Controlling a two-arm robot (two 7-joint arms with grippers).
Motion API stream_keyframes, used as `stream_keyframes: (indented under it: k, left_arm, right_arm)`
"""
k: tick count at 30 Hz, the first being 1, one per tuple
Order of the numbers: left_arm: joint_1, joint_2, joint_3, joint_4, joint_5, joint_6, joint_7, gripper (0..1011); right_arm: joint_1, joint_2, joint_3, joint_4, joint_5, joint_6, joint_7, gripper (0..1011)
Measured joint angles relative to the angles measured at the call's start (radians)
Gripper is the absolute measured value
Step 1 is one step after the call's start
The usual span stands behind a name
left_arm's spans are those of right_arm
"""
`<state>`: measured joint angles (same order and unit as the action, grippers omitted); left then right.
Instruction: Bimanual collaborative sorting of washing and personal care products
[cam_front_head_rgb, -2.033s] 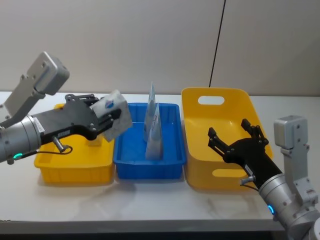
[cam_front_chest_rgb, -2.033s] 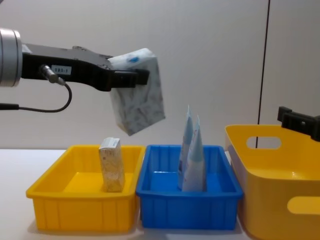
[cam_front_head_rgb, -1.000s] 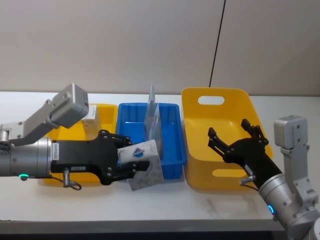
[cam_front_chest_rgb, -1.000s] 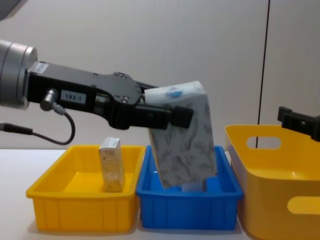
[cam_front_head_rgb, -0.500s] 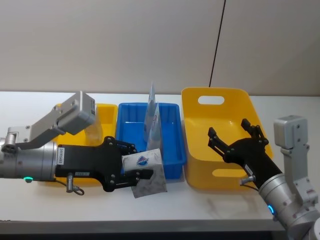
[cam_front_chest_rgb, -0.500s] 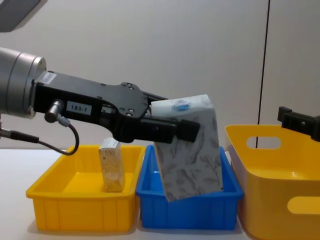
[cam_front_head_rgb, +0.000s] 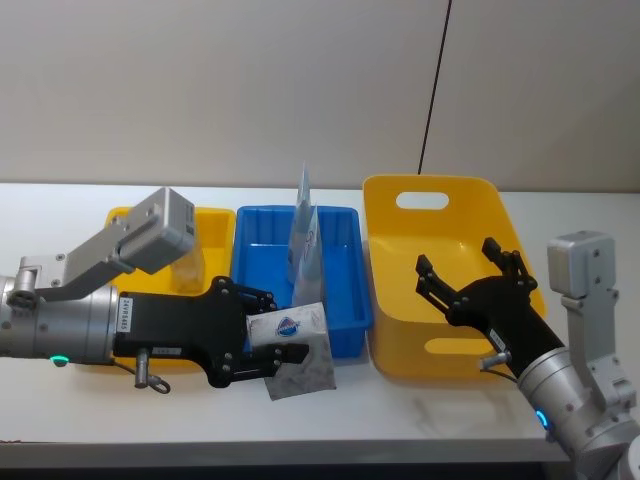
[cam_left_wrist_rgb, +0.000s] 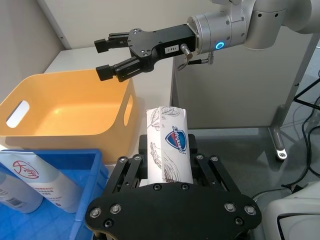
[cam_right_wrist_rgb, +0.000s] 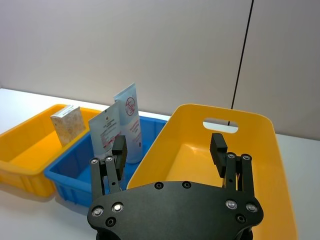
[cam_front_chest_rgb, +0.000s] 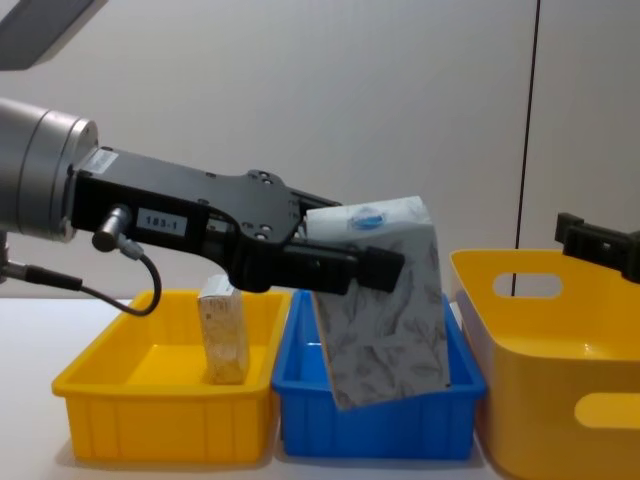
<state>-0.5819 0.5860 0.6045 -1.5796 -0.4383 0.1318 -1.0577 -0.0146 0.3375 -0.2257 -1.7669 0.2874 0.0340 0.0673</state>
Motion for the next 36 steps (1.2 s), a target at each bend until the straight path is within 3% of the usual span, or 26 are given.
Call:
stream_keyframes:
  k: [14, 27, 36]
  left_arm:
    - [-0.002, -0.001, 0.004, 0.003, 0.001, -0.003, -0.003, 367]
    - [-0.003, -0.001, 0.005, 0.004, 0.001, -0.004, -0.004, 367]
    - [-0.003, -0.001, 0.005, 0.004, 0.001, -0.004, -0.004, 367]
  right_arm:
    - [0.001, 0.03, 0.0, -0.009, 0.033, -0.007, 0.09, 1002]
    - [0.008, 0.094, 0.003, -0.025, 0.111, -0.003, 0.25, 1002]
    - [0.021, 0.159, -0.001, -0.033, 0.173, 0.014, 0.376, 1002]
